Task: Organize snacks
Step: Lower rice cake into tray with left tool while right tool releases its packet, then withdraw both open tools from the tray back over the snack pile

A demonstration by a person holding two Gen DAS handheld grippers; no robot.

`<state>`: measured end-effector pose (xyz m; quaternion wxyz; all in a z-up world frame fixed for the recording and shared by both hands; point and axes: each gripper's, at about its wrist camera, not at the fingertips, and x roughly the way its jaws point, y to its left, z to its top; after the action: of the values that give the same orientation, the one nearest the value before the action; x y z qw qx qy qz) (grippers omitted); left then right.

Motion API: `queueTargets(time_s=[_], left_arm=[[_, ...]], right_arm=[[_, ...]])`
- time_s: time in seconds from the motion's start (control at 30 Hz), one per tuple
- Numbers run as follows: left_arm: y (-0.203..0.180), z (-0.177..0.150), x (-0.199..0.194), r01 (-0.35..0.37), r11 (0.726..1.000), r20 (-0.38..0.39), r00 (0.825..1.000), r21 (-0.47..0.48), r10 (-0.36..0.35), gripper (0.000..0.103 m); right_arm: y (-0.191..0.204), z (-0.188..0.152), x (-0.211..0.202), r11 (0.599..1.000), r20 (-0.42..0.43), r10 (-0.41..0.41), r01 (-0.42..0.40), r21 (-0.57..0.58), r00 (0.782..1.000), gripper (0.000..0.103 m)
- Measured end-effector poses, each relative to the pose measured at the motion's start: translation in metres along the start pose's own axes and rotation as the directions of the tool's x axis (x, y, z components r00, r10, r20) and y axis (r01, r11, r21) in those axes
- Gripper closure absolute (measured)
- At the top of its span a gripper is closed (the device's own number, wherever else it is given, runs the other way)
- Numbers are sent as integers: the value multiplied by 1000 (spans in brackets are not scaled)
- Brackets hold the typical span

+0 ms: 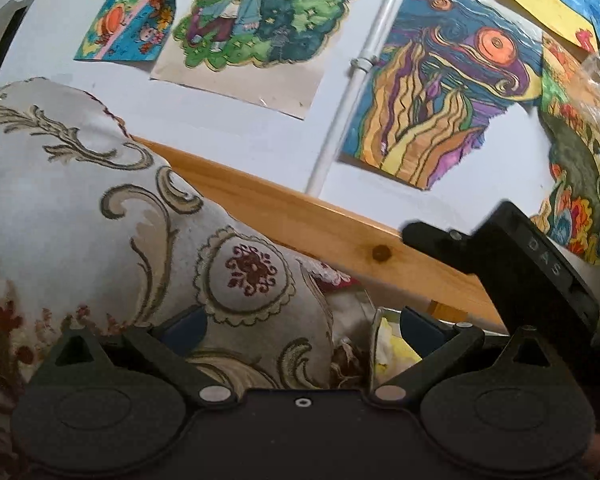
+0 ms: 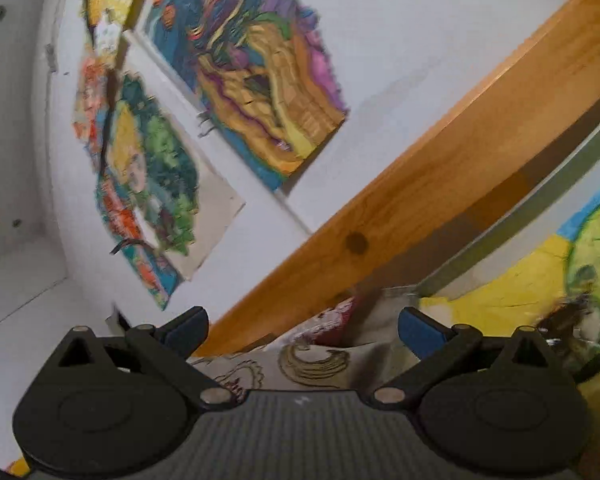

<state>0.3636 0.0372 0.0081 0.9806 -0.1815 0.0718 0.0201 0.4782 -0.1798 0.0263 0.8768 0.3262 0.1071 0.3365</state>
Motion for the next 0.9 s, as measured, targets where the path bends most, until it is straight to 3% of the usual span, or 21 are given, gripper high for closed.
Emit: queueTargets(time_s=[0.1, 0.47, 0.9], left_arm=[[0, 4, -7, -15, 1000, 3, 1000, -11, 15, 1], [-5, 8, -59, -38, 999, -7, 999, 25, 39, 1], [-23, 8, -143, -2, 998, -85, 996, 56, 7, 1]], right_arm=[[1, 4, -14, 999, -1, 1, -1, 34, 1000, 0], [32, 15, -87, 999, -41, 20, -22, -31, 999, 0], [104, 27, -213, 970, -54, -164, 151, -192, 985, 0]])
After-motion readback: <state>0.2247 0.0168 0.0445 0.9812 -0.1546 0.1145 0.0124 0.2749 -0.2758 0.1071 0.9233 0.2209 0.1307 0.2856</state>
